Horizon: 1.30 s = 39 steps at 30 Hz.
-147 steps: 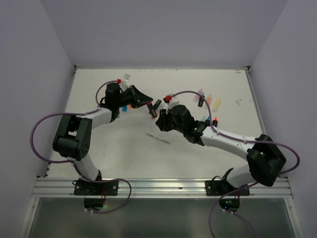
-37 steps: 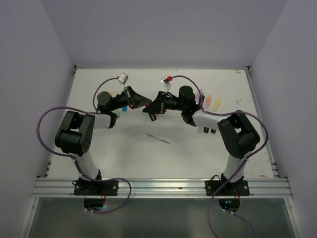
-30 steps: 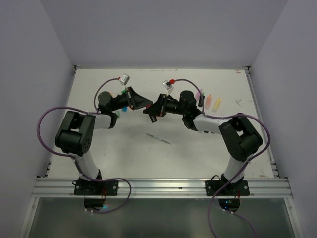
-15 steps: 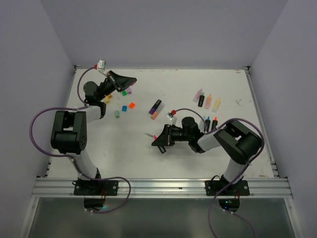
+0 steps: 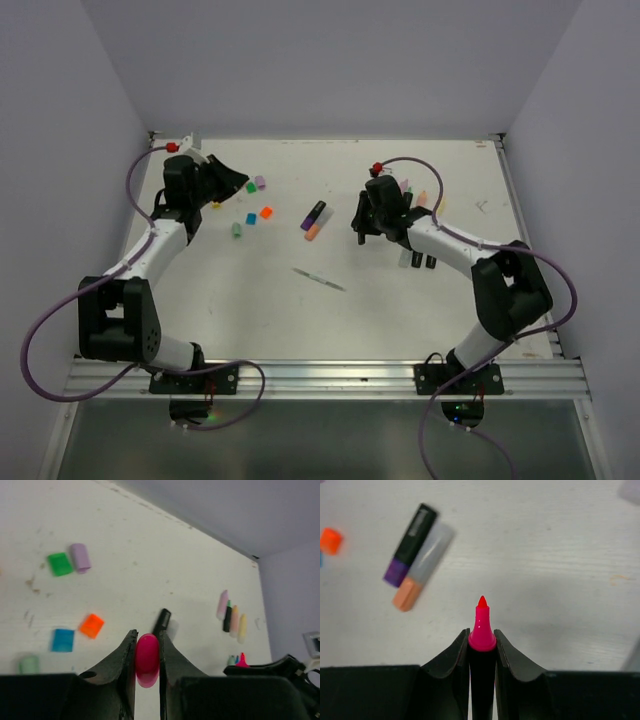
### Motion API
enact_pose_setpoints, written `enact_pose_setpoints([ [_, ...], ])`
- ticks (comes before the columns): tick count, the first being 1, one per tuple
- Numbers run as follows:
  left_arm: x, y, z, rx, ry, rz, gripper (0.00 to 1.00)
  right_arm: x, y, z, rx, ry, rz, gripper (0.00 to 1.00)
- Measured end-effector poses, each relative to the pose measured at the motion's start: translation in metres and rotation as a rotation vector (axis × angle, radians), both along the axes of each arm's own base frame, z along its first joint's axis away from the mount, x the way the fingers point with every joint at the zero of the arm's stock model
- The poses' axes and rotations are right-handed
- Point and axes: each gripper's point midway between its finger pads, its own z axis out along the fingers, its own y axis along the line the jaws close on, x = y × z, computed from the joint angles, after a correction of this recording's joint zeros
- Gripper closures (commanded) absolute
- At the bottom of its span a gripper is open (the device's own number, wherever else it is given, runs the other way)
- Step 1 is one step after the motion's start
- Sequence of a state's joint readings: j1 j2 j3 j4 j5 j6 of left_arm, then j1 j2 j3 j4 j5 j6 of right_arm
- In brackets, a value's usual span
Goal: Open the pen caps
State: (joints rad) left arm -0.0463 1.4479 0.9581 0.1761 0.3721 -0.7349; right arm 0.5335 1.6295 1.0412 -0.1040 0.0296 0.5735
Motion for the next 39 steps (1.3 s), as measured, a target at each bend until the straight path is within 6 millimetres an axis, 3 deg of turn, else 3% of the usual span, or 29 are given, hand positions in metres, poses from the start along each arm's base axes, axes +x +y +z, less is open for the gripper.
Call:
enact_pose_setpoints([
  [3, -0.005, 0.023, -0.032, 0.099, 0.109, 0.105, 1.00, 0.010, -0.040, -0.024, -0.188, 0.048, -0.111, 1.00],
  [8, -0.030, 0.052, -0.090, 0.225, 0.286, 0.213, 1.00, -0.013, -0.101, -0.081, -0.467, 0.213, -0.198, 0.99],
  [13, -0.063, 0.072, -0.138, 0.314, 0.427, 0.280, 1.00, -0.014, -0.125, -0.082, -0.570, 0.216, -0.238, 0.87],
  [17, -0.069, 0.083, -0.146, 0.363, 0.454, 0.319, 1.00, -0.014, -0.137, -0.082, -0.609, 0.219, -0.258, 0.78],
  [18, -0.069, 0.085, -0.146, 0.372, 0.453, 0.331, 1.00, -0.013, -0.139, -0.081, -0.614, 0.220, -0.261, 0.69],
  [21, -0.069, 0.091, -0.153, 0.400, 0.468, 0.351, 1.00, -0.013, -0.143, -0.081, -0.631, 0.224, -0.259, 0.59],
  [27, -0.075, 0.095, -0.186, 0.435, 0.558, 0.345, 0.97, -0.013, -0.145, -0.079, -0.653, 0.222, -0.239, 0.52],
  [31, -0.073, 0.096, -0.193, 0.440, 0.566, 0.348, 0.91, -0.011, -0.140, -0.076, -0.657, 0.217, -0.201, 0.47],
  [36, -0.073, 0.097, -0.194, 0.443, 0.569, 0.355, 0.73, 0.002, -0.107, -0.059, -0.610, 0.163, -0.096, 0.43],
  [39, -0.071, 0.100, -0.194, 0.442, 0.569, 0.364, 0.60, 0.016, -0.069, -0.036, -0.551, 0.094, -0.001, 0.42],
])
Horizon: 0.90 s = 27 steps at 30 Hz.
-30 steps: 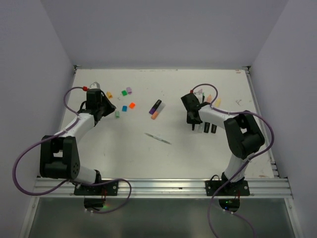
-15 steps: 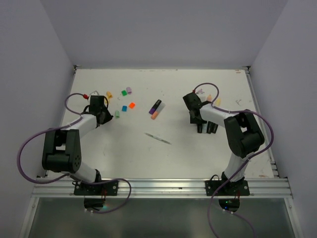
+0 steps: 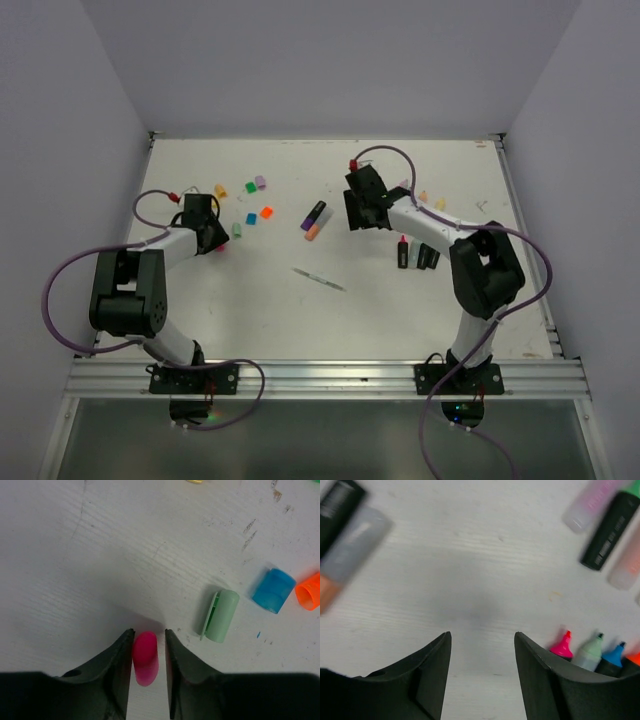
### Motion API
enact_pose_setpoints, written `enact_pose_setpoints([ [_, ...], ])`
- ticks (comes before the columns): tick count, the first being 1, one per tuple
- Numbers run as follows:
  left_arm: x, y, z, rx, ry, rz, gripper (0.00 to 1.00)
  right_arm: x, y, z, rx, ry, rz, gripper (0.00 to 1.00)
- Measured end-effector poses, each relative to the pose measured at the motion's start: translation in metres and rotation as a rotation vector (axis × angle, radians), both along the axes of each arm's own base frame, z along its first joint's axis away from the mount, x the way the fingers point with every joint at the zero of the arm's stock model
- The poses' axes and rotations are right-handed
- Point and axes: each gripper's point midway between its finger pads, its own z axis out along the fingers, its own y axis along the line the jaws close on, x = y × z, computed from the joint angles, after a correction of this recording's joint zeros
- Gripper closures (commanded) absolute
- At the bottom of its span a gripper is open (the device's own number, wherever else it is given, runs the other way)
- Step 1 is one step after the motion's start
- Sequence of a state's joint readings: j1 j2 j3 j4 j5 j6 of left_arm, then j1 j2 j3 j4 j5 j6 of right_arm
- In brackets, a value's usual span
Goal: Open the pen caps
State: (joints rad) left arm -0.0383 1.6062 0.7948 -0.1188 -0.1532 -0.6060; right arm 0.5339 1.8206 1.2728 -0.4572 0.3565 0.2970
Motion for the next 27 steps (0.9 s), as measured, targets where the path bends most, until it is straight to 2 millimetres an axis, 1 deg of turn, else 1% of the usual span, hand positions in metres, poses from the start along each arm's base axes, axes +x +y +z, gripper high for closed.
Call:
enact_pose_setpoints([
  [2, 0.001, 0.001, 0.001, 0.000, -0.002, 0.005, 0.55, 0.012, 0.032, 0.017, 0.059, -0.040, 0.074, 0.43],
  [3, 0.001, 0.002, 0.001, 0.000, -0.004, 0.007, 0.51, 0.017, 0.048, 0.024, 0.087, -0.055, 0.108, 0.42],
  [4, 0.002, 0.002, 0.001, 0.001, -0.004, 0.007, 0.50, 0.022, 0.062, 0.029, 0.113, -0.067, 0.137, 0.43],
  [5, 0.003, 0.003, 0.002, 0.001, -0.007, 0.010, 0.47, 0.025, 0.075, 0.031, 0.133, -0.069, 0.162, 0.43],
  [6, 0.003, 0.003, 0.003, 0.001, -0.009, 0.011, 0.43, 0.028, 0.084, 0.031, 0.146, -0.070, 0.177, 0.43],
  [7, 0.004, 0.003, 0.004, 0.001, -0.011, 0.011, 0.42, 0.032, 0.091, 0.030, 0.158, -0.067, 0.188, 0.43],
  [8, 0.004, 0.004, 0.004, 0.001, -0.013, 0.013, 0.39, 0.036, 0.095, 0.027, 0.164, -0.062, 0.192, 0.43],
  [12, 0.004, 0.004, 0.005, 0.000, -0.014, 0.016, 0.34, 0.046, 0.103, 0.013, 0.186, -0.031, 0.161, 0.44],
  [15, 0.006, 0.004, 0.012, -0.003, -0.033, 0.016, 0.32, 0.050, 0.107, 0.008, 0.212, -0.015, 0.117, 0.45],
  [17, 0.008, 0.003, 0.025, -0.011, -0.067, 0.015, 0.31, 0.053, 0.110, 0.006, 0.234, -0.007, 0.083, 0.46],
  [20, 0.012, 0.001, 0.050, -0.025, -0.139, 0.010, 0.31, 0.055, 0.115, 0.000, 0.265, 0.015, 0.034, 0.48],
  [24, 0.015, -0.003, 0.085, -0.047, -0.238, -0.001, 0.31, 0.053, 0.119, -0.013, 0.285, 0.060, -0.034, 0.49],
  [27, 0.015, -0.007, 0.102, -0.071, -0.284, -0.010, 0.31, 0.050, 0.121, -0.024, 0.288, 0.090, -0.076, 0.49],
])
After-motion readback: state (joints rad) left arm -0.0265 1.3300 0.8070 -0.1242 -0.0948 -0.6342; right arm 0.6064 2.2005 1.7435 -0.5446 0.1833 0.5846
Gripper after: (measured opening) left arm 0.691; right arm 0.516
